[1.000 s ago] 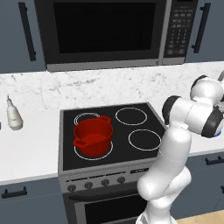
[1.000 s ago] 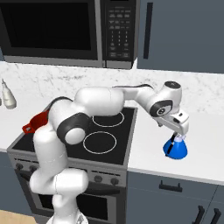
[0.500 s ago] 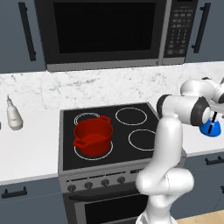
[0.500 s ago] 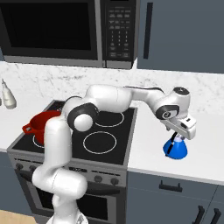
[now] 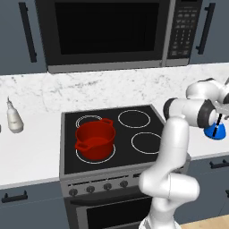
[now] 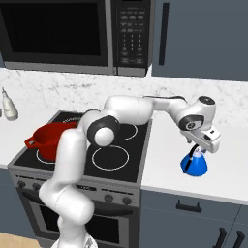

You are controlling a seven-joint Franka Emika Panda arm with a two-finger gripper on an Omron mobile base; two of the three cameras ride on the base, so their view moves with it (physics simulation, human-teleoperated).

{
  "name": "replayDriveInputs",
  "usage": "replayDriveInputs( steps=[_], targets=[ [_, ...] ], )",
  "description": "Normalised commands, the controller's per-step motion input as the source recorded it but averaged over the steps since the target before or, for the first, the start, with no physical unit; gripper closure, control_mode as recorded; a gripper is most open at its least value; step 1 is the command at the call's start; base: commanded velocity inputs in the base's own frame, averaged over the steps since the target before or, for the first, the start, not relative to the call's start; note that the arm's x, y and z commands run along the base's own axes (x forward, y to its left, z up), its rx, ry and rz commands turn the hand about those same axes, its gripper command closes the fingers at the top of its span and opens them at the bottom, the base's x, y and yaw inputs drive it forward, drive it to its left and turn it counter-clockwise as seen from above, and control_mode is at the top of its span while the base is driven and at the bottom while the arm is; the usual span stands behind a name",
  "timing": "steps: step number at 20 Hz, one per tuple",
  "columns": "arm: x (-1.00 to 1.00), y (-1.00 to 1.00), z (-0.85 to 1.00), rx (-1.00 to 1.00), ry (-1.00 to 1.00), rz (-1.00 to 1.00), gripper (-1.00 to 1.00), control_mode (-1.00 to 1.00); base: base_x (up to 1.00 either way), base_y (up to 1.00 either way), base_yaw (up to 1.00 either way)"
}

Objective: Pick the kettle from the counter and place it on a stove burner. Then turn the burner on.

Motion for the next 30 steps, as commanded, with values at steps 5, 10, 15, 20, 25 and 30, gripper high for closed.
replayDriveInputs(
  steps=[5, 10, 15, 20, 25, 30],
  targets=[
    [0.01, 0.0, 0.0, 0.0, 0.02, 0.0, 1.0, -1.0, 0.0, 0.0, 0.0],
    [-0.04, 0.0, 0.01, 0.0, 0.03, 0.0, 1.0, -1.0, 0.0, 0.0, 0.0],
    [-0.33, 0.09, 0.32, 0.01, 0.0, 0.0, 1.0, -1.0, 0.0, 0.0, 0.0],
    [-0.5, 0.65, 0.53, 0.0, -0.02, 0.01, 1.0, -1.0, 0.0, 0.0, 0.0],
    [-0.39, 0.97, 0.3, 0.0, -0.01, 0.01, 1.0, -1.0, 0.0, 0.0, 0.0],
    [-0.1, 1.0, 0.18, 0.0, -0.13, 0.0, 1.0, -1.0, 0.0, 0.0, 0.0]
  ],
)
